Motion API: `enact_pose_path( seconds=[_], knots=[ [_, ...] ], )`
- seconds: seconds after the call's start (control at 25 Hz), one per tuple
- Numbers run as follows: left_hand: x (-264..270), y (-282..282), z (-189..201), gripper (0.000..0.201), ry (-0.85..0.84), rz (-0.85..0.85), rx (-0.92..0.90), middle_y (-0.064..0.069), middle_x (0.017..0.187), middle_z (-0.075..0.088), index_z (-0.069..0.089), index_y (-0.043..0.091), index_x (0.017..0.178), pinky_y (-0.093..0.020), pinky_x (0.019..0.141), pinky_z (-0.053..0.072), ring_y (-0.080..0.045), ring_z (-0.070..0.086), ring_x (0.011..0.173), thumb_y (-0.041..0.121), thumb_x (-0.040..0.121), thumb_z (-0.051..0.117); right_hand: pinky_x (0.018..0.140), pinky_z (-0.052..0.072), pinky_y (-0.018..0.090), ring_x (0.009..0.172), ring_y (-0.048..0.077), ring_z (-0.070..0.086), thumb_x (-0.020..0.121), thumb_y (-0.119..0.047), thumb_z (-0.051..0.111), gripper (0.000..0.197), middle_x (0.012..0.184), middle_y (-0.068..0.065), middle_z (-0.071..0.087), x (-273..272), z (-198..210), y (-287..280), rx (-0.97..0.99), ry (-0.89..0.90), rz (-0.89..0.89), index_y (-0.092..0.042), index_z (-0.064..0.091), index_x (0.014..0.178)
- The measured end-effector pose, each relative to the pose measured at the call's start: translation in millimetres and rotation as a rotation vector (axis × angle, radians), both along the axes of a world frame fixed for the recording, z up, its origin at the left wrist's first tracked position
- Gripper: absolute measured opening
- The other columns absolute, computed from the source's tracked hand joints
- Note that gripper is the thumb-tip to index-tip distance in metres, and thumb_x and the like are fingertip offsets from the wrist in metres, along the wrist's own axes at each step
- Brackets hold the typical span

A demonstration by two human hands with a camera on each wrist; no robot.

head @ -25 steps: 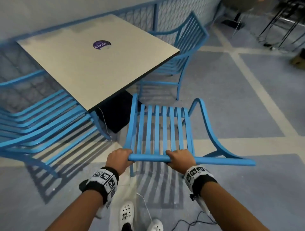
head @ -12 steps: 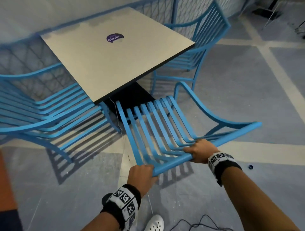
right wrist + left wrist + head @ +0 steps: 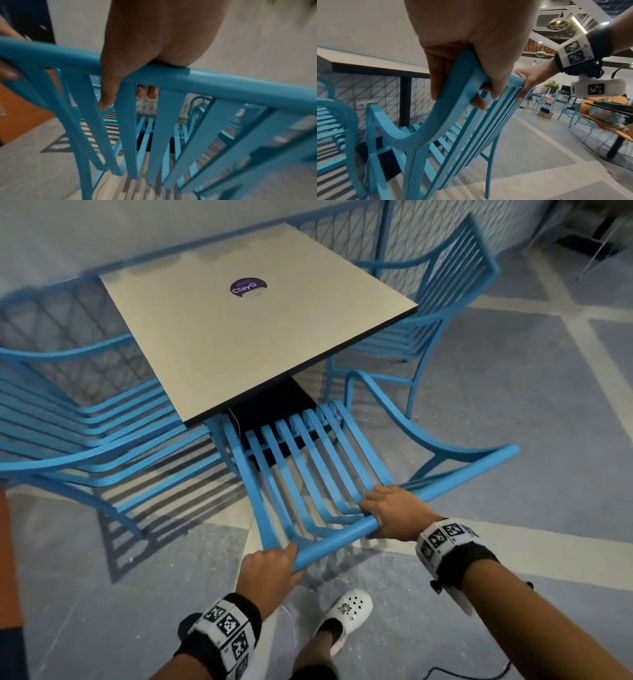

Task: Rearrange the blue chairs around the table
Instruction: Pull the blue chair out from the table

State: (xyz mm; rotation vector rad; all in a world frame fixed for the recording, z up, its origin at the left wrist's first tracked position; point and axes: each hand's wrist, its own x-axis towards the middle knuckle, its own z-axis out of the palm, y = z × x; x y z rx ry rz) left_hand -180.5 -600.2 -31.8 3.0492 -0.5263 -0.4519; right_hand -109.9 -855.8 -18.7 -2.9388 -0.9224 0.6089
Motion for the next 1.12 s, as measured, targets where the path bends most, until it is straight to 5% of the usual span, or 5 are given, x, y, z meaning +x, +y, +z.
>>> enact_pose_path(
  seconds=[0.2,0.4,0.84,1.0,1.12],
  knots=[
    [-4,6,-15,0.033,-0.055,0.074,-0.087,0.004,0.044,0.065,0.049,0.030,0.071,-0.015,0.029,0.039,-0.012,0.059,0.032,0.060,0.062,0.038,0.091,0.046,0.038,0.110,0.024,0.054,0.075,-0.058,0.058,0.052,0.117,0.002,0.059,35,10,-62,-0.139,0.131,-0.003,-0.025,0.056,0.114],
    [-2,-23,-8,0.031,-0.088,0.143,-0.130,0.005,0.044,0.063,0.042,0.028,0.069,-0.014,0.029,0.035,-0.013,0.059,0.034,0.058,0.062,0.039,0.078,0.051,0.037,0.094,0.032,0.064,0.084,-0.041,0.051,0.027,0.102,0.009,0.070,53,15,-87,-0.182,0.246,0.125,-0.022,0.061,0.100],
    [-13,-96,12,0.038,0.107,0.401,-0.148,0.012,0.050,0.061,0.044,0.028,0.069,-0.015,0.036,0.016,-0.007,0.061,0.041,0.065,0.063,0.037,0.078,0.050,0.040,0.093,0.038,0.064,0.083,-0.033,0.052,0.028,0.099,0.017,0.071,49,30,-152,-0.173,0.217,0.152,-0.014,0.064,0.100],
    [-13,-114,14,0.035,0.161,0.498,-0.072,0.011,0.063,0.072,0.055,0.036,0.074,-0.023,0.040,0.038,-0.014,0.070,0.056,0.067,0.061,0.049,0.078,0.050,0.044,0.093,0.040,0.064,0.085,-0.042,0.055,0.036,0.100,0.021,0.069,52,28,-166,-0.111,0.209,0.237,-0.011,0.062,0.103],
    [-15,-105,-3,0.048,0.240,0.678,0.038,0.003,0.091,0.075,0.061,0.036,0.099,-0.031,0.068,0.054,-0.020,0.071,0.083,0.059,0.058,0.069,0.074,0.049,0.042,0.096,0.038,0.064,0.083,-0.038,0.061,0.039,0.105,0.020,0.068,51,26,-175,0.000,0.217,0.300,-0.010,0.058,0.111]
  ],
)
